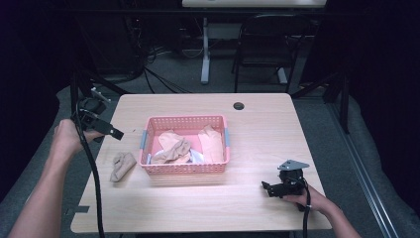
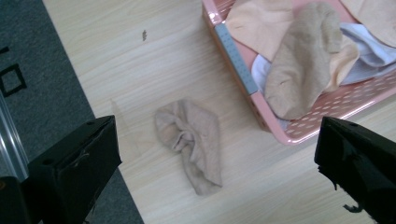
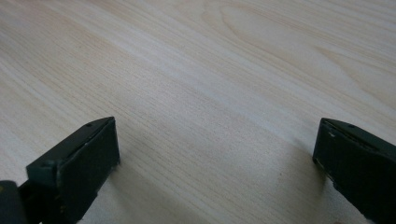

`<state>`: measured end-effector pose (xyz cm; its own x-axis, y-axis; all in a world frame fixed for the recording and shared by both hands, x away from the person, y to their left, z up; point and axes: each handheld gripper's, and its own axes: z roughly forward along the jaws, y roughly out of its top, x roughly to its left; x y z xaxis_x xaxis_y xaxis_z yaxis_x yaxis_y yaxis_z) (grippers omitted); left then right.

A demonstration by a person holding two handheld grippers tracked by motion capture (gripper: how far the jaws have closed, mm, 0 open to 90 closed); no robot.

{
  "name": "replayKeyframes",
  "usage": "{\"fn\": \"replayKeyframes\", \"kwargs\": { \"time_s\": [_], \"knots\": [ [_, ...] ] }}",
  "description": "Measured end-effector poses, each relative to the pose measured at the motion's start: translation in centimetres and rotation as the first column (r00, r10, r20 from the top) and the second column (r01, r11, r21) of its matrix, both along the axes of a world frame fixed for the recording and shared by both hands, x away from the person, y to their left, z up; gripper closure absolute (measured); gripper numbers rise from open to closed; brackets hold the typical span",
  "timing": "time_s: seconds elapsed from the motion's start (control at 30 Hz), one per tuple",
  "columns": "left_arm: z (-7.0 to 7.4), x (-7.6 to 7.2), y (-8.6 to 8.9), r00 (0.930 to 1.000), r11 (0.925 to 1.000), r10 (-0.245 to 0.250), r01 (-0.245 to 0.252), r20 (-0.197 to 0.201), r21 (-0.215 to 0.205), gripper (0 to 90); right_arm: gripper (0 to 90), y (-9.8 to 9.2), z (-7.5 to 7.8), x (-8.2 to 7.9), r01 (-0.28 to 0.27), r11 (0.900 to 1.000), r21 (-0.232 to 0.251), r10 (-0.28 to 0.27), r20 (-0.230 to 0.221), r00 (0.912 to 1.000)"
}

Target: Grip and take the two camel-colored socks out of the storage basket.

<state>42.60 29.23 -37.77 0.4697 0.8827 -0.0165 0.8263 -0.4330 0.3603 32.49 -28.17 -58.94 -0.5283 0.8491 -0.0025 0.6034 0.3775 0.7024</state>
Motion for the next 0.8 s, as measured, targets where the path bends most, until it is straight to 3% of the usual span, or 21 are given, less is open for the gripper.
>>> {"fn": "replayKeyframes", "kwargs": {
  "time_s": [0.43,0.8],
  "knots": [
    [-1.2,2.0,-6.5,0.9943,0.9944,-0.106,0.106,-0.009,-0.004,0.0,0.0,0.0,0.0,0.0,0.002,1.0,0.002,-0.002,0.002,1.0],
    [-2.8,2.9,-9.7,0.988,0.9884,-0.152,0.151,-0.03,-0.011,0.0,0.0,0.0,0.0,-0.1,0.001,1.0,0.003,-0.001,0.002,1.0]
  ]
}}
